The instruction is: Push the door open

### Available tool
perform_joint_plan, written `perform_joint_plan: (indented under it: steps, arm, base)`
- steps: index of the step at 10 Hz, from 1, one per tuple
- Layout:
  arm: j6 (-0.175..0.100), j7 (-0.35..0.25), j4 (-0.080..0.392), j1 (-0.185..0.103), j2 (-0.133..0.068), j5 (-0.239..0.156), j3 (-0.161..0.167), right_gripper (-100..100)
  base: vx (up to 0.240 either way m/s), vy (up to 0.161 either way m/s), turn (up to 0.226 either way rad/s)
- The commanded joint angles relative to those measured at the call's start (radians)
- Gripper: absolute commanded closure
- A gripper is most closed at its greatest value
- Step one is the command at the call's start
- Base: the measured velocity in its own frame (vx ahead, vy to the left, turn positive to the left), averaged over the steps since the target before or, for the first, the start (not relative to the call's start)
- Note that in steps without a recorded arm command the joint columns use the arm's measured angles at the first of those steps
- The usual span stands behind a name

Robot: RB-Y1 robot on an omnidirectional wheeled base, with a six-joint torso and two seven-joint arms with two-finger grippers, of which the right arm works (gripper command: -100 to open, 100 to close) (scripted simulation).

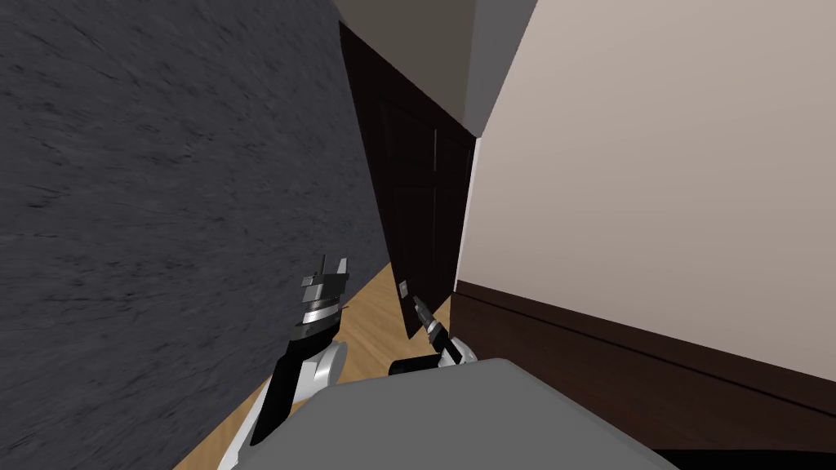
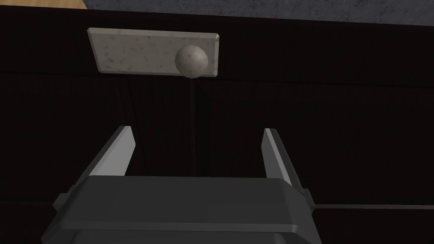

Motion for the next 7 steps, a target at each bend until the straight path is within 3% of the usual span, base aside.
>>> perform_joint_plan:
  steps: [1, 5, 6, 7]
  arm:
    - [-0.004, 0.002, 0.004, -0.002, 0.001, 0.000, -0.004, -100]
    - [-0.014, 0.008, 0.014, -0.007, 0.013, -0.001, -0.015, -100]
    - [-0.011, 0.007, 0.010, -0.005, 0.009, -0.001, -0.013, -100]
    - [-0.011, 0.007, 0.010, -0.005, 0.009, -0.001, -0.013, 100]
  base:
    - [0.183, 0.110, 0.013]
    - [0.210, 0.143, 0.028]
    - [0.083, 0.063, -0.012]
    - [-0.016, -0.010, 0.000]
